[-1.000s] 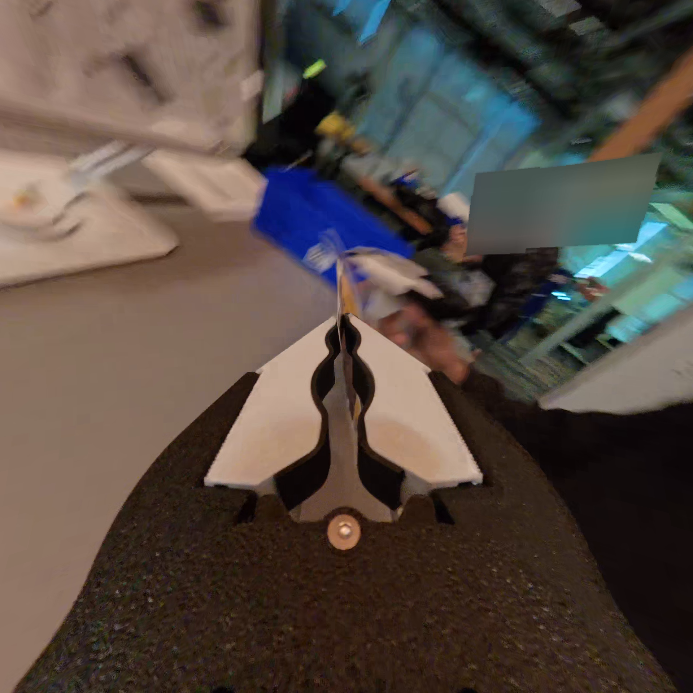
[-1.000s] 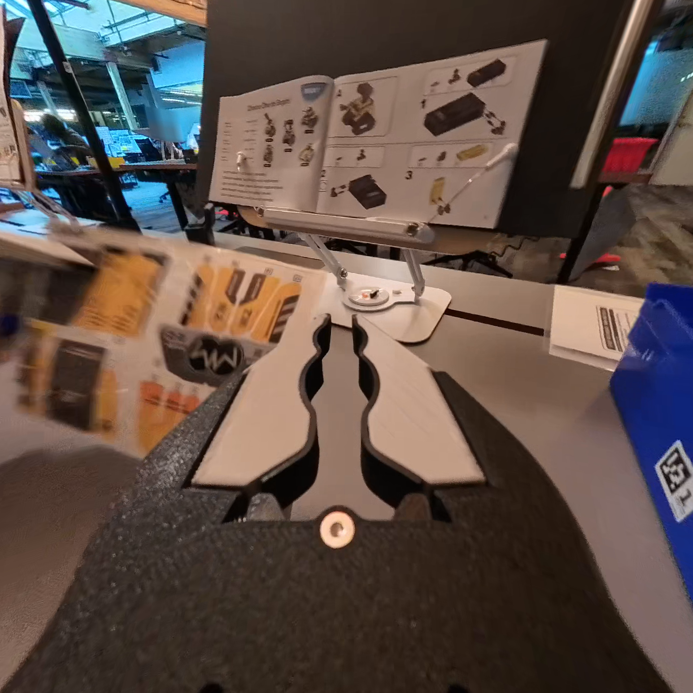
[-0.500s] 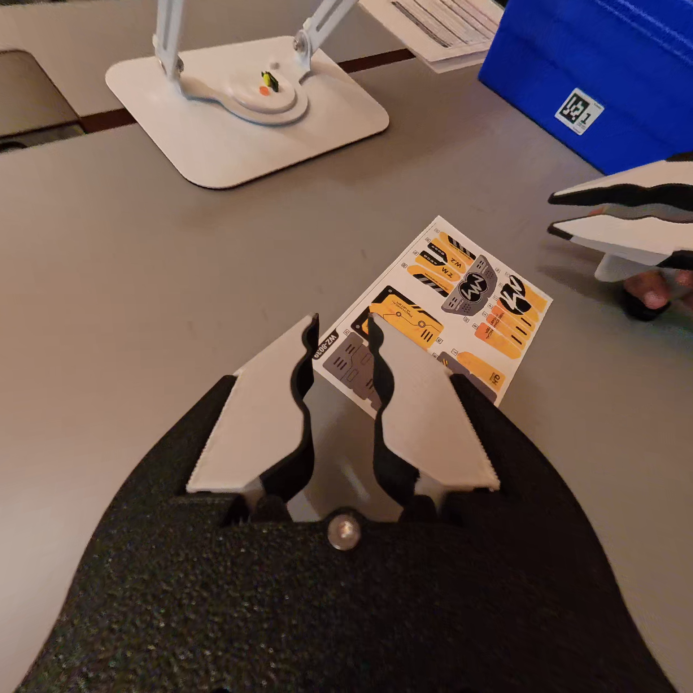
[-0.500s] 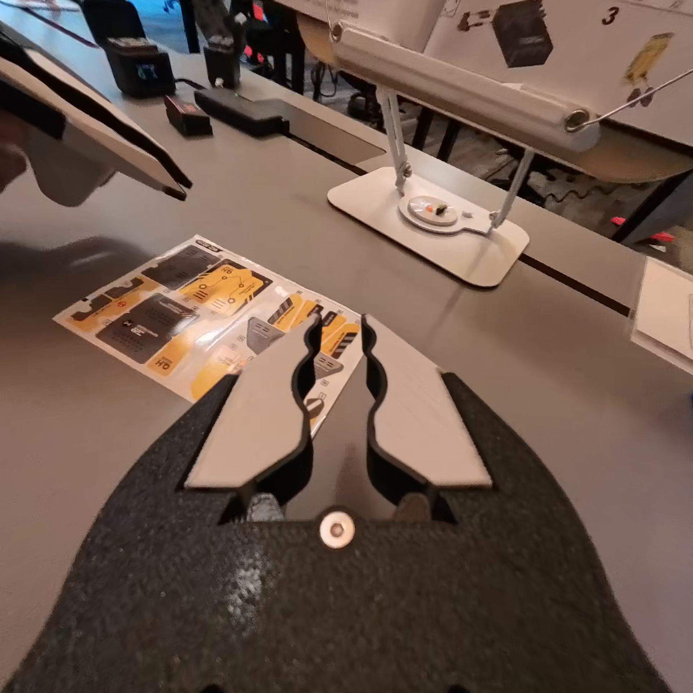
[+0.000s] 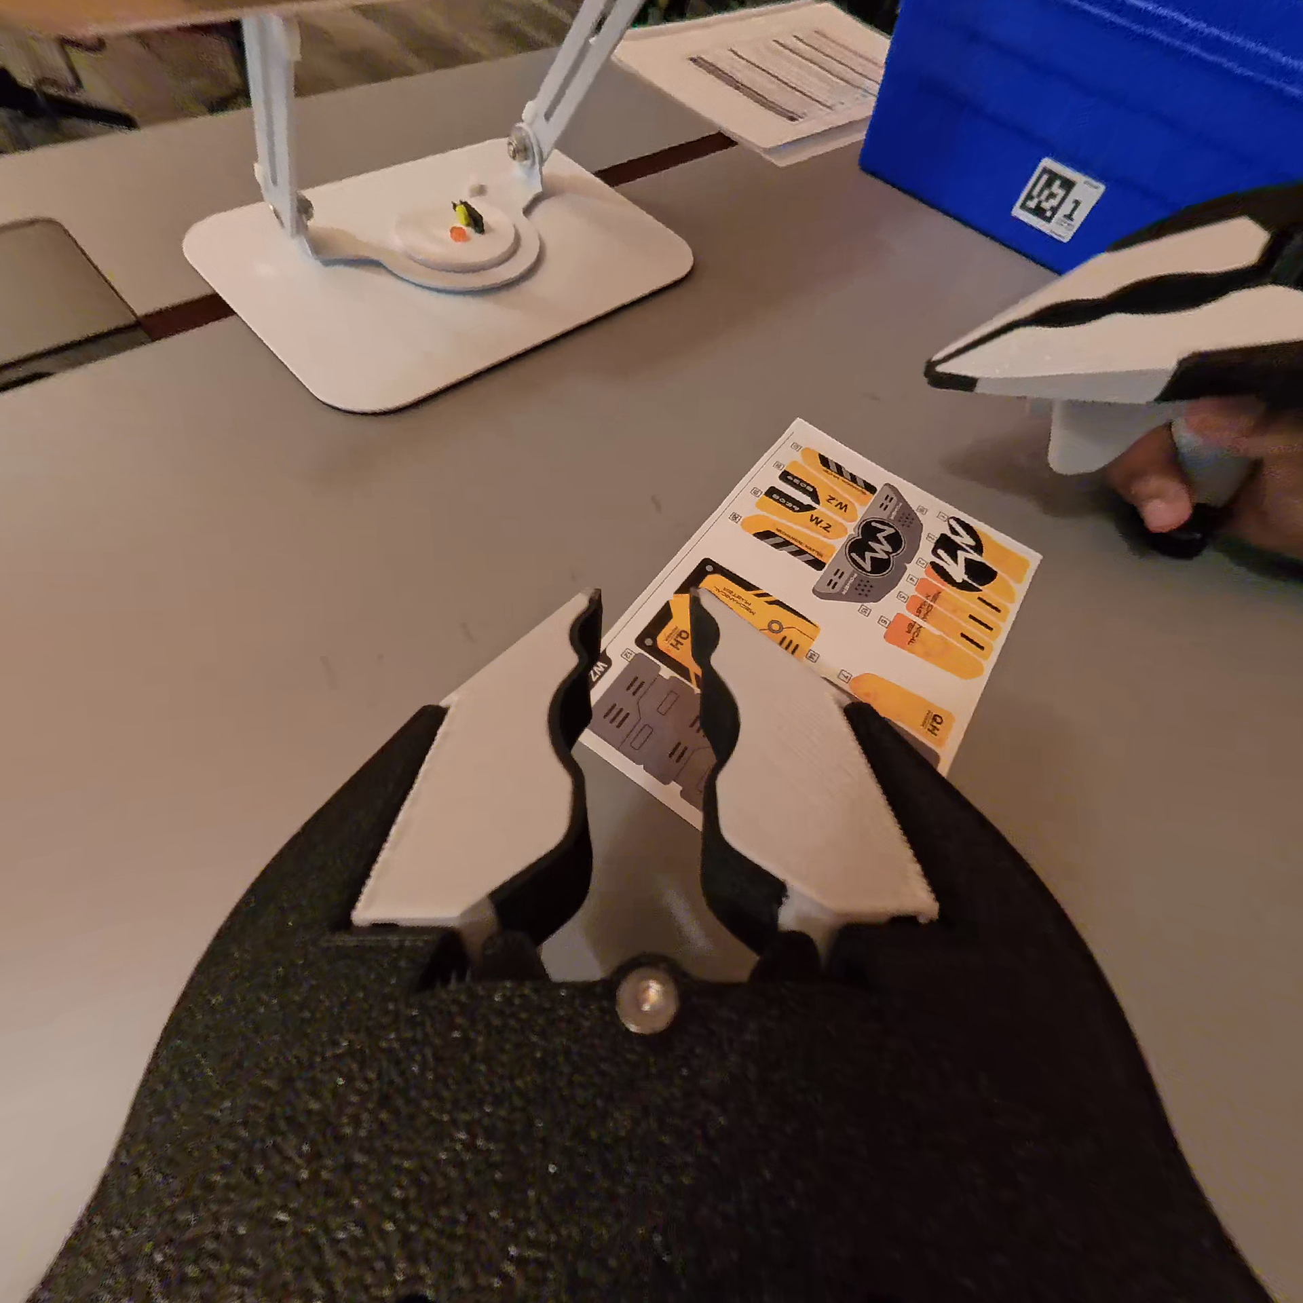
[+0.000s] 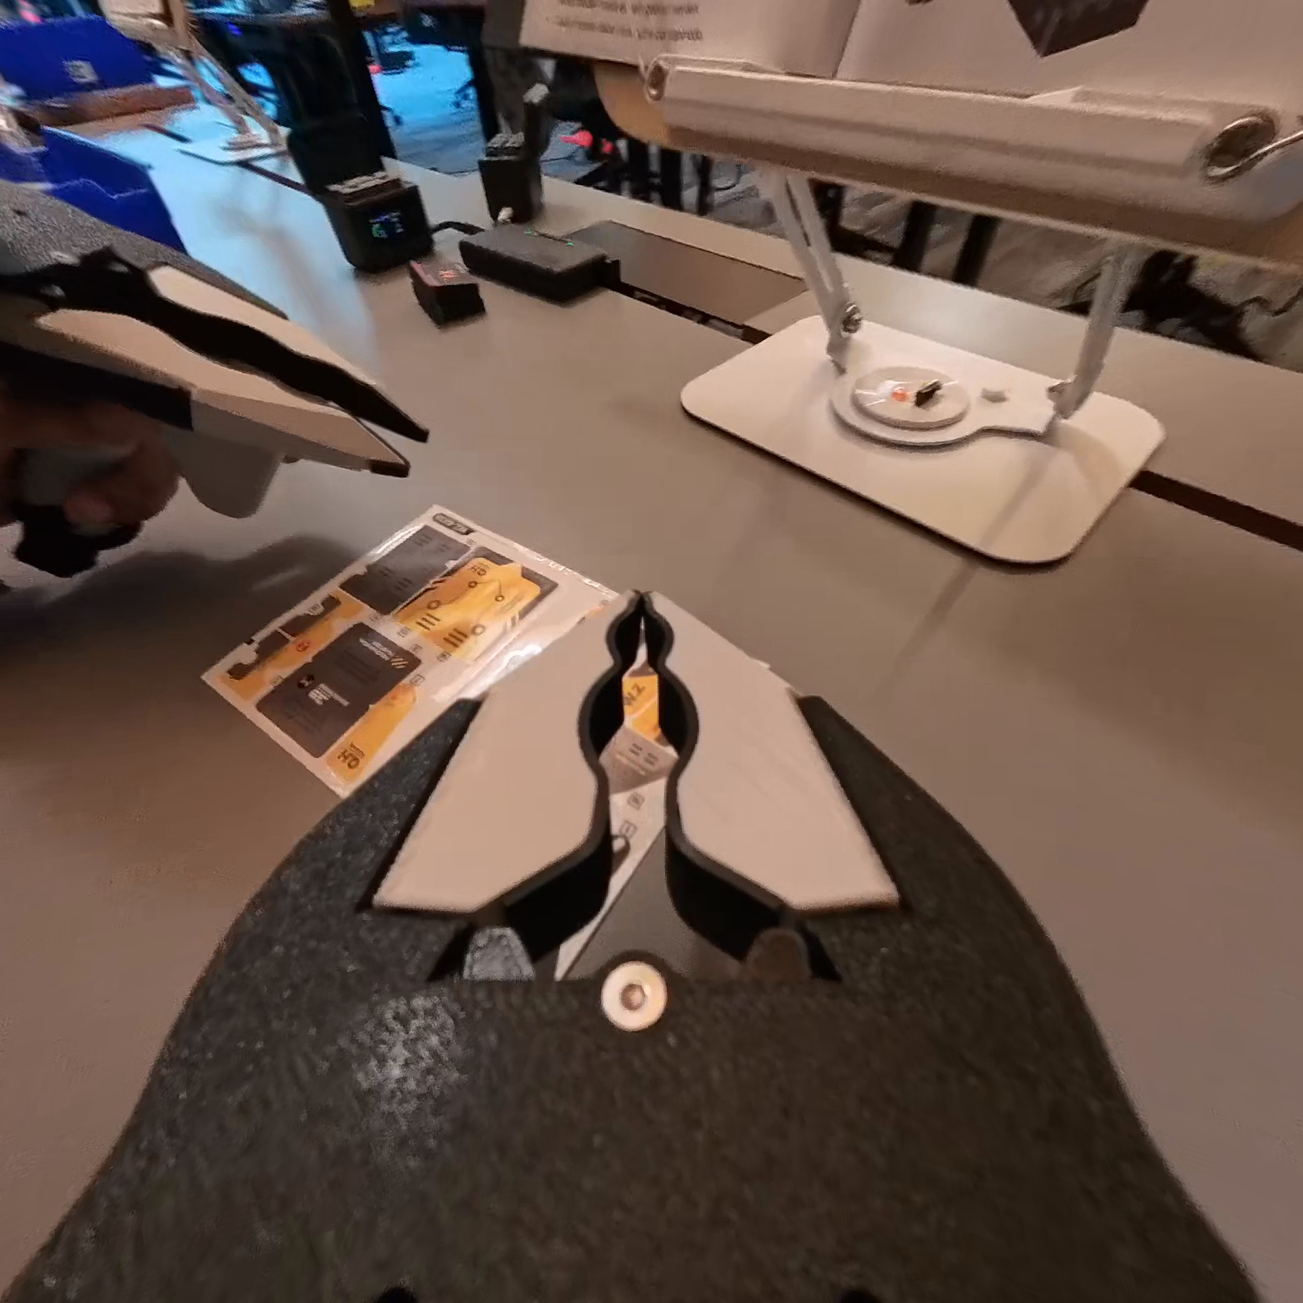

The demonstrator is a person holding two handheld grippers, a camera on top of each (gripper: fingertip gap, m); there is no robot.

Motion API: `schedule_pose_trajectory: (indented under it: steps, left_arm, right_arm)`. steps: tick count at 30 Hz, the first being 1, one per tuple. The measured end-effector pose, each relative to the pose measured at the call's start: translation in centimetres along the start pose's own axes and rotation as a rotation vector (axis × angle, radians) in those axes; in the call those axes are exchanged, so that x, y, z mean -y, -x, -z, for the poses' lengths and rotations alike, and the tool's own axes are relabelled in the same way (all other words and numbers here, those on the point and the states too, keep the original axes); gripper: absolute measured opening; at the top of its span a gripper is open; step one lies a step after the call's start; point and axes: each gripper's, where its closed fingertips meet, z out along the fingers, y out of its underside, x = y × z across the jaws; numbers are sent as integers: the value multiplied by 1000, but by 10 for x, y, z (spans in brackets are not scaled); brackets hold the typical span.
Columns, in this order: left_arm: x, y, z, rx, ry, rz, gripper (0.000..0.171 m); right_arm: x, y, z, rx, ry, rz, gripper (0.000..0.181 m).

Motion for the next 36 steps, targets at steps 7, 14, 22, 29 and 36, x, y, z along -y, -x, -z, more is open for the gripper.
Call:
schedule_pose_trajectory:
  steps: [7, 14, 22, 29, 36]
  left_arm:
    - [-7, -1, 0, 6, 36, 3, 24]
    - [-9, 3, -6, 19, 7, 10, 24]
    - [0, -1, -1, -10, -48, 1, 23]
    - [-6, -42, -7, -170, -25, -121, 24]
    - [-31, -73, -16, -228, 104, -264, 23]
  right_arm:
    - [-7, 20, -6, 148, 64, 4, 0]
    - [-17, 41, 2, 209, 115, 18, 0]
    - [-37, 52, -3, 236, 236, 52, 1]
    - [-54, 32, -5, 116, 335, 70, 1]
    - [-50, -2, -1, 47, 311, -82, 0]
